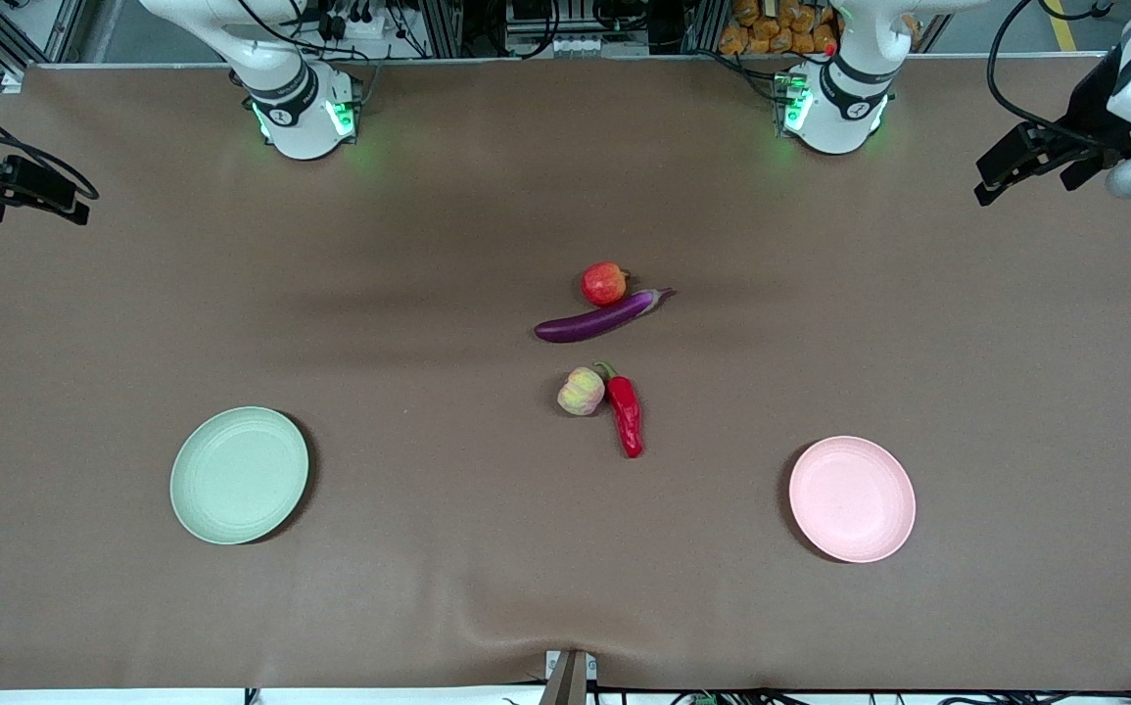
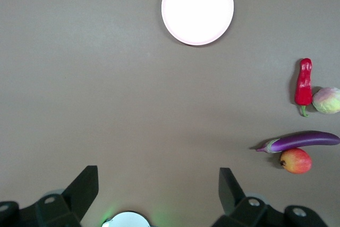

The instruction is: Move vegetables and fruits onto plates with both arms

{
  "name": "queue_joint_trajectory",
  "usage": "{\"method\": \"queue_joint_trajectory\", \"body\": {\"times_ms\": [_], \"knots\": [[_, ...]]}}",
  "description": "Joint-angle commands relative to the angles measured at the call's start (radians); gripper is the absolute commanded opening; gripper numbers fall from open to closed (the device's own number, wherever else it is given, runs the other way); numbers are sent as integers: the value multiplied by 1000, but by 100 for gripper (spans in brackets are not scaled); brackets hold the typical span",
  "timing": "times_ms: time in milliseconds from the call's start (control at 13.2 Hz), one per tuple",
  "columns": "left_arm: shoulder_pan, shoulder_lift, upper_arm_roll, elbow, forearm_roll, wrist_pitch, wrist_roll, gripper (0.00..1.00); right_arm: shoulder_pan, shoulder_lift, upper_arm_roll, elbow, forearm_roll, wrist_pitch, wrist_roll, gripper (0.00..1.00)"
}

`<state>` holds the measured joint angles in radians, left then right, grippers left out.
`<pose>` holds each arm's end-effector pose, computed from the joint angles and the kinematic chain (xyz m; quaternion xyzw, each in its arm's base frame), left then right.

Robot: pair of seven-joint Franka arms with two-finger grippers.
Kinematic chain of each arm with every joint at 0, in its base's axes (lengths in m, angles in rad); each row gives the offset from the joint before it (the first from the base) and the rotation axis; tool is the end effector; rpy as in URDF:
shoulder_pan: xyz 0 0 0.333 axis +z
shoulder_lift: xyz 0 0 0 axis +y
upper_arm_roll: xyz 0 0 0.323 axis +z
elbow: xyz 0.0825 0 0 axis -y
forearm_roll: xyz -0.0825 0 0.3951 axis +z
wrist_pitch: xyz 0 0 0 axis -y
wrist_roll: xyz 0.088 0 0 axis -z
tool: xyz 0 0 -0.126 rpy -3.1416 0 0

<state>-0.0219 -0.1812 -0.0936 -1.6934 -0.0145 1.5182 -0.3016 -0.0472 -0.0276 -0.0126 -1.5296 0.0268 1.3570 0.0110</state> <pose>0.4975 -0.0641 0.6452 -0.9956 -0.0933 -0.0028 0.0006 0.5302 -0.0280 0.6303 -0.9967 0.0334 0.0721 0.0152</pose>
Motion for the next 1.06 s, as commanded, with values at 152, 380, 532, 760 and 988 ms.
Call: {"method": "queue_joint_trajectory", "body": {"times_ms": [152, 380, 532, 760, 988], "knots": [[7, 40, -3, 52, 31, -20, 6, 100, -17, 20, 10, 11, -21, 43, 0, 100], [3, 95, -3, 122, 68, -50, 16, 100, -29, 23, 8, 9, -21, 42, 0, 100], [2, 101, -3, 127, 59, -52, 22, 100, -30, 23, 10, 8, -21, 44, 0, 100], [0, 98, -6, 121, 53, -52, 22, 100, -26, 23, 10, 6, -21, 41, 0, 100], [-1, 100, -6, 120, 54, -52, 19, 100, -20, 23, 11, 11, -19, 40, 0, 100]]}}
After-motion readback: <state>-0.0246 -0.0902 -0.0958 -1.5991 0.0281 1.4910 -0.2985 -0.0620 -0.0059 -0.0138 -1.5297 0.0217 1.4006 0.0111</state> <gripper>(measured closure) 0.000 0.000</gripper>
